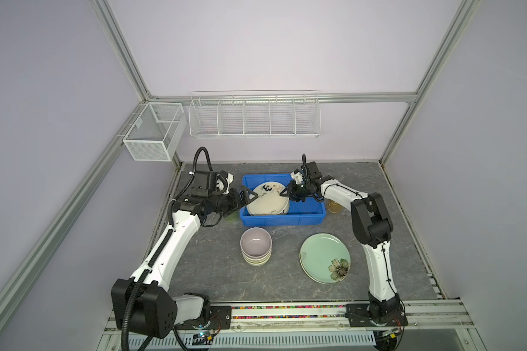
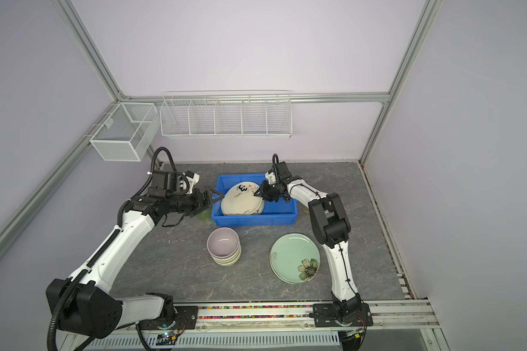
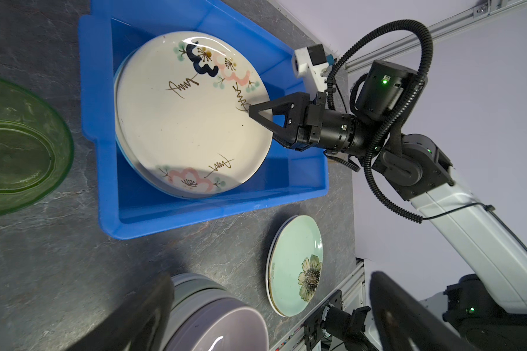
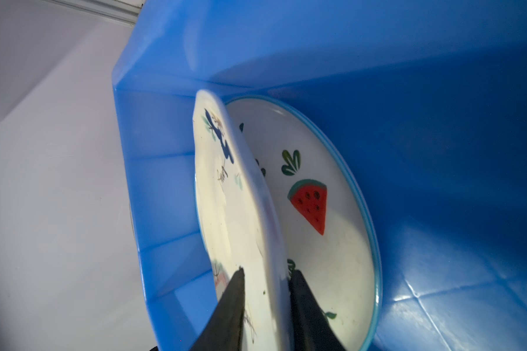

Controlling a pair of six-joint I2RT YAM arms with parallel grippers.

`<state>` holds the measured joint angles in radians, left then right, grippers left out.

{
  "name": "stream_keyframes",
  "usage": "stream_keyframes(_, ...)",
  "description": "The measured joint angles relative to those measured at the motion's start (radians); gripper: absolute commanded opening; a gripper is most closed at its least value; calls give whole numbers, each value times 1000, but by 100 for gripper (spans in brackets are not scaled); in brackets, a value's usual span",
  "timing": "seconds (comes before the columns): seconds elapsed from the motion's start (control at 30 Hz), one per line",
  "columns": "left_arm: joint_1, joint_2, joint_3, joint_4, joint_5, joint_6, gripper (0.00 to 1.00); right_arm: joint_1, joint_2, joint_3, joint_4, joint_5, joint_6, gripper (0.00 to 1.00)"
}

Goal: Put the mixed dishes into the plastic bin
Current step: 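Lower the cream plate into the bin onto the watermelon plate with both grippers, then open both grippers and release the cream plate in the bin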

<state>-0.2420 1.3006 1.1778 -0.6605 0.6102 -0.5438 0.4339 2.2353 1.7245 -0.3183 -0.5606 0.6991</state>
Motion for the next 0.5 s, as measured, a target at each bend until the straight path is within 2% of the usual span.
stream_keyframes(0.5, 0, -27, -27, 6, -1, 0, 100, 2, 0, 0, -106, 76, -93, 36)
